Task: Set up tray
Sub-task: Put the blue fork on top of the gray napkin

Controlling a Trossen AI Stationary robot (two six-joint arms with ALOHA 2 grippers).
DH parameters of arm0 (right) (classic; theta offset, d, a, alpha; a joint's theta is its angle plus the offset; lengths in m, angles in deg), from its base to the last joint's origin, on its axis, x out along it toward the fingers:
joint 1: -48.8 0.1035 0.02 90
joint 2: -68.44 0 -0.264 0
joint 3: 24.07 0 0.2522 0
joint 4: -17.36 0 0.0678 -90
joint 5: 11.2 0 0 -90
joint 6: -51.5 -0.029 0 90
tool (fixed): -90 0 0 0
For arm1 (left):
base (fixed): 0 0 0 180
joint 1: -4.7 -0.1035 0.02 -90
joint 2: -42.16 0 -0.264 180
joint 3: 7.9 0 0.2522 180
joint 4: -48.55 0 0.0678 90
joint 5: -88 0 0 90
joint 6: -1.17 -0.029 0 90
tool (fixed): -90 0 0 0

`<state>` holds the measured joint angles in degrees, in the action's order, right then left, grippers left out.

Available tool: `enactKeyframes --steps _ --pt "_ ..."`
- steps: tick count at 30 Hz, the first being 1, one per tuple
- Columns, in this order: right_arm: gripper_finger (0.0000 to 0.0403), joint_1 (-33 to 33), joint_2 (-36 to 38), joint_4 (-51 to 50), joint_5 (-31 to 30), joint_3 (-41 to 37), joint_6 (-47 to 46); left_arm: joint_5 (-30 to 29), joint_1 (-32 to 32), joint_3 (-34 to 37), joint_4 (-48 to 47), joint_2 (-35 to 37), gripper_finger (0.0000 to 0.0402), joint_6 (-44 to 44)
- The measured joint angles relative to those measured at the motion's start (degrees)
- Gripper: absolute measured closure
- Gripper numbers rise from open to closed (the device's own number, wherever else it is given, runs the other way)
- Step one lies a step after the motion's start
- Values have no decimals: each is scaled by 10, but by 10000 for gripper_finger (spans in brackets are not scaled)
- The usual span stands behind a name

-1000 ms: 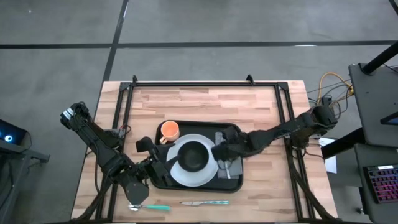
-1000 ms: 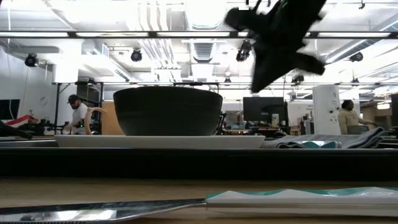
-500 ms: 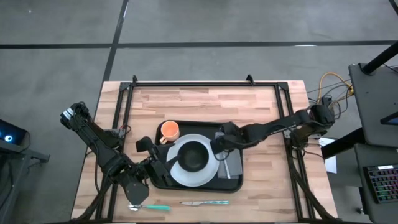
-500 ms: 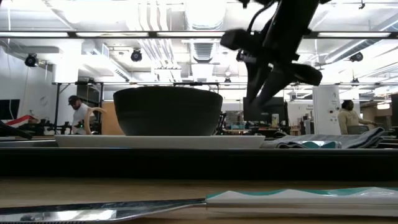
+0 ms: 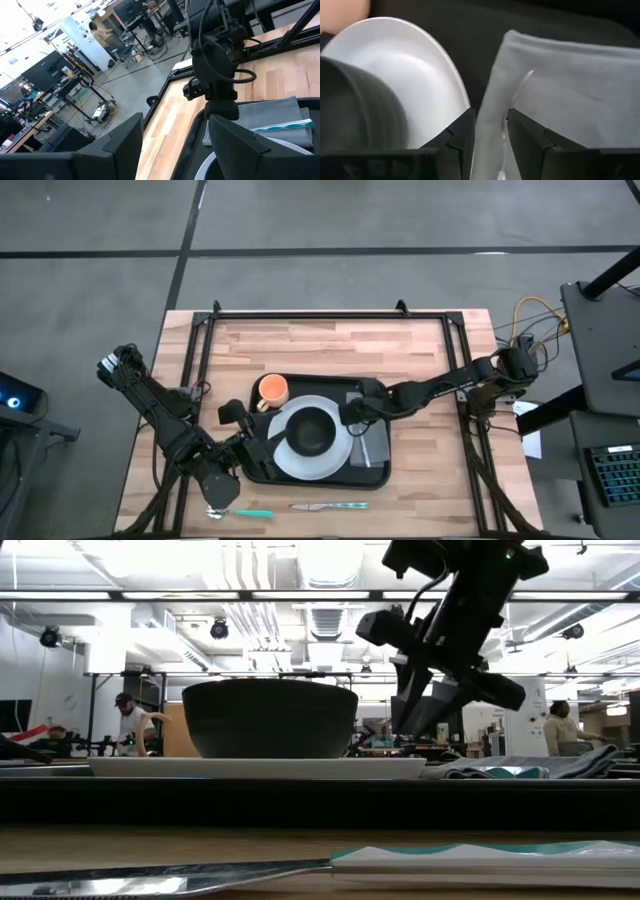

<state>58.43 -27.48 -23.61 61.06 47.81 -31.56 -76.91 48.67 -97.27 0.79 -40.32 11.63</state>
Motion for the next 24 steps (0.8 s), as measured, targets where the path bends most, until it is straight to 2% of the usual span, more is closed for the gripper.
enactKeyframes --steps 10,24 --pt "301 17 -37 5 48 -9 -9 0 1 0 -2 0 197 0" --pt "308 51 -39 21 44 -8 -40 0 4 0 -1 0 197 10"
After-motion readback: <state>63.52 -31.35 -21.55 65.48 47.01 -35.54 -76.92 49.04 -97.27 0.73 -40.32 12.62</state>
